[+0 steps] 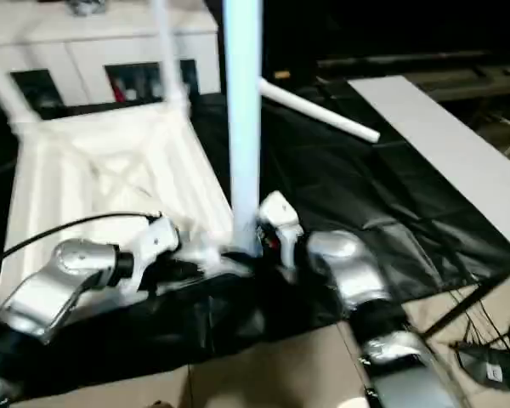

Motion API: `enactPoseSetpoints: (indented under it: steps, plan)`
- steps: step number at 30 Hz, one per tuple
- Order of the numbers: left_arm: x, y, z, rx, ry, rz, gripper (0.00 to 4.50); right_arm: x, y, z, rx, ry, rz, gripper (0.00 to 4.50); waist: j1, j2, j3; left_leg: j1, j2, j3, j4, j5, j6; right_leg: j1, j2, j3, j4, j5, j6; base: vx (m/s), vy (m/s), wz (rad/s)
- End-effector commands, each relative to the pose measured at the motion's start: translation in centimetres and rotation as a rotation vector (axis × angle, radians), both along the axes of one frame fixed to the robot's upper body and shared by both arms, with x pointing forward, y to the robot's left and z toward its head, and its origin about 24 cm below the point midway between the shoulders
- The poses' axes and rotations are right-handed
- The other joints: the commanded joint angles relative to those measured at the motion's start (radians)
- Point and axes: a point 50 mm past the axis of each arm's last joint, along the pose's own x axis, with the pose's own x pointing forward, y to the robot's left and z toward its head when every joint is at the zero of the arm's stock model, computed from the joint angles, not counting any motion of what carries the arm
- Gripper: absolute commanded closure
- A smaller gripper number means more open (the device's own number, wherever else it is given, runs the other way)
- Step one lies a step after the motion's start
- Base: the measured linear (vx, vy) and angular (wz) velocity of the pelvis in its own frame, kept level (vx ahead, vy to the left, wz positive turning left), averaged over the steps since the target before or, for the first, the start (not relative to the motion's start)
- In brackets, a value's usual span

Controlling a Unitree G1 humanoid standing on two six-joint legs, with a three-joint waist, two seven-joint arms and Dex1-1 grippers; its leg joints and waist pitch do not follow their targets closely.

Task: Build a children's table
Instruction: Rotate leg to tighten

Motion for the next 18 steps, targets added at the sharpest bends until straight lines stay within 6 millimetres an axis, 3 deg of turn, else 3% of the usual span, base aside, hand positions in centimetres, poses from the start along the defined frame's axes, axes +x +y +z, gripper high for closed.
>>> enactPoseSetpoints:
  steps: [1,9,18]
  plan:
    - [-0.69,-0.36,0.20,-0.013,0.031,-0.084,4.50,-0.21,-0.36,0.54,-0.021,-0.017,0.060,0.79,-0.006,0.003,-0.056,0.022,0.030,-0.004,-0.066,-0.159,0.054,0.039,-0.067,0.039,-0.066,0.027,-0.253,0.000,0.000,0.00]
    - [-0.54,0.41,0.22,0.005,0.027,-0.067,4.50,-0.15,-0.10,0.84,-0.017,-0.013,0.107,0.79,-0.006,-0.001,-0.060,0.021,0.028,-0.004,-0.063,-0.125,0.058,0.040,-0.066,0.039,-0.061,0.047,-0.256,0.000,0.000,0.00]
    - [-0.49,0.28,0.22,0.000,0.030,-0.072,4.50,-0.18,0.19,0.71,0.011,0.003,0.114,1.54,-0.005,-0.001,-0.061,0.022,0.028,-0.004,-0.062,-0.122,0.062,0.040,-0.067,0.038,-0.061,0.042,-0.256,0.000,0.000,0.00]
